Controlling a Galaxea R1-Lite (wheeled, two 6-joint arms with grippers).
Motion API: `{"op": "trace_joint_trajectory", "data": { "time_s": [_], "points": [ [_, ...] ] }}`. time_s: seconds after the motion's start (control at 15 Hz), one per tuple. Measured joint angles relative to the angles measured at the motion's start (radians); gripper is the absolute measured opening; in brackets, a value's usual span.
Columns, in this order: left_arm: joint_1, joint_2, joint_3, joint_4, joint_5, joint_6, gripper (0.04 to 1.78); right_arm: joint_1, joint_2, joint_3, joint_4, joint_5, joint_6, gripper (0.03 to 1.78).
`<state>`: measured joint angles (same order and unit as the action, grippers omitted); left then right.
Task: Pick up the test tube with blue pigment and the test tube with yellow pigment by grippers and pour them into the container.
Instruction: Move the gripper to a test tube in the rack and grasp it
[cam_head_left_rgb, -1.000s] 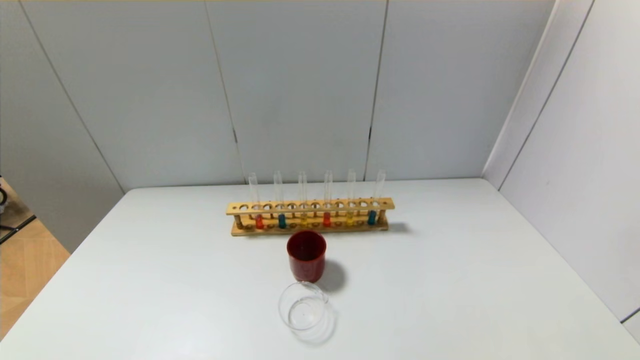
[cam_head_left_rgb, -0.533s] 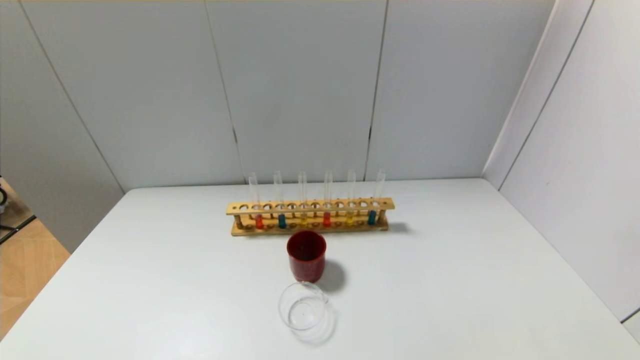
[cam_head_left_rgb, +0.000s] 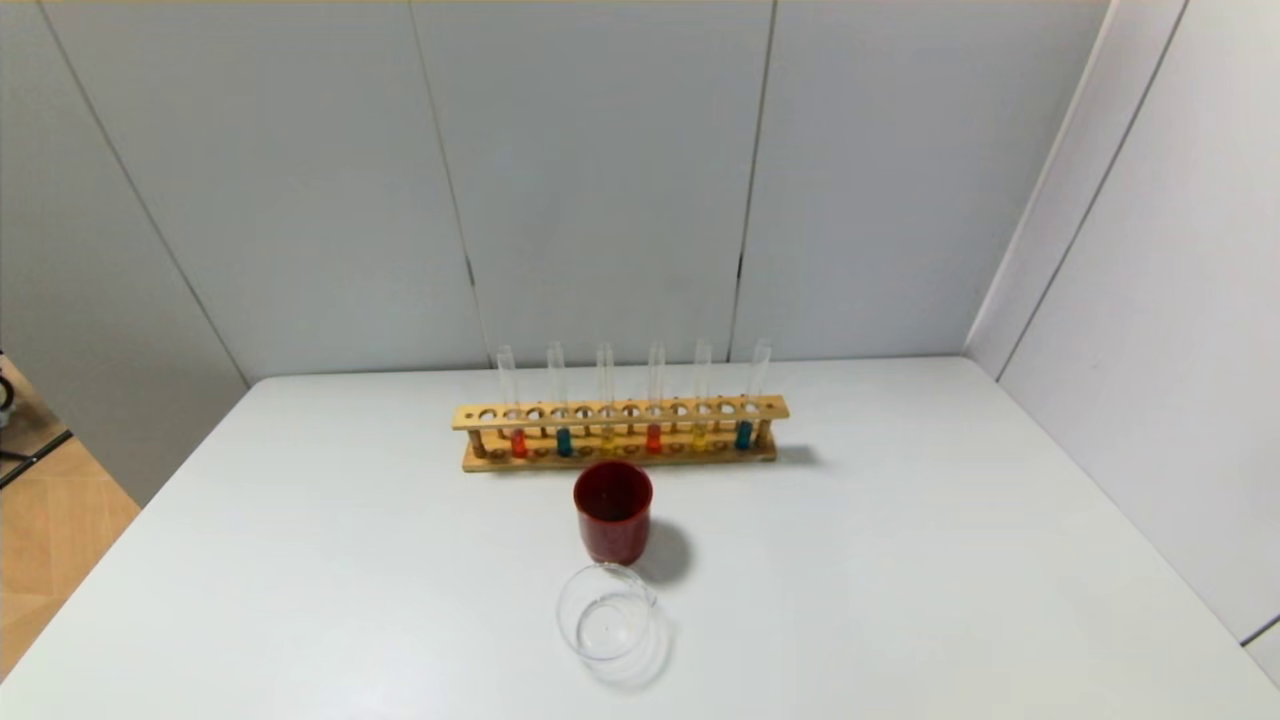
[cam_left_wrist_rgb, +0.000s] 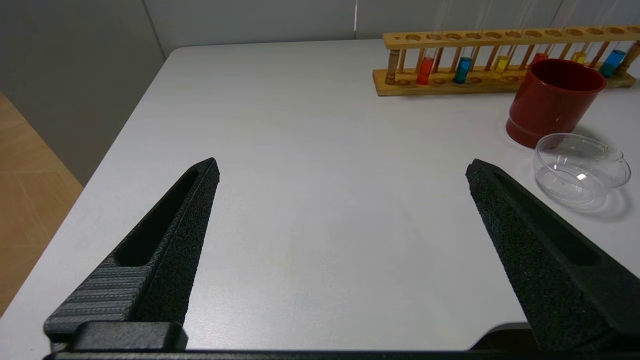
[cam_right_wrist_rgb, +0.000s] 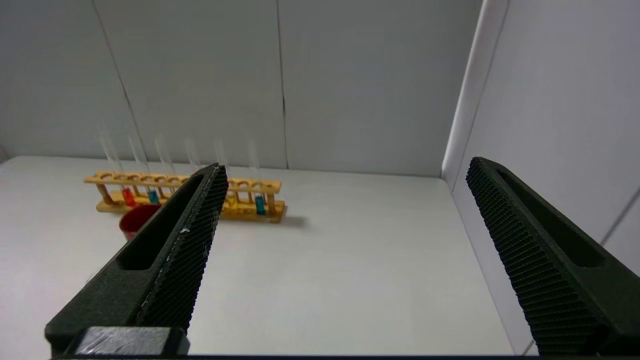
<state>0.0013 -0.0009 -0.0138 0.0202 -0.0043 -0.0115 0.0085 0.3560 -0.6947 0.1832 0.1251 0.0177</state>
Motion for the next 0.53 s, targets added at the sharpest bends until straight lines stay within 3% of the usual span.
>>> {"op": "trace_joint_trajectory", "data": {
  "time_s": [0.2, 0.53],
  "points": [
    [0.0, 0.0, 0.0, 0.0, 0.0, 0.0, 1.75, 0.002, 0.232, -0.134, -0.046, 0.03, 0.006, 1.74],
    [0.0, 0.0, 0.0, 0.0, 0.0, 0.0, 1.75, 0.003, 0.561, -0.143, -0.34, 0.144, 0.011, 1.74]
  ]
}}
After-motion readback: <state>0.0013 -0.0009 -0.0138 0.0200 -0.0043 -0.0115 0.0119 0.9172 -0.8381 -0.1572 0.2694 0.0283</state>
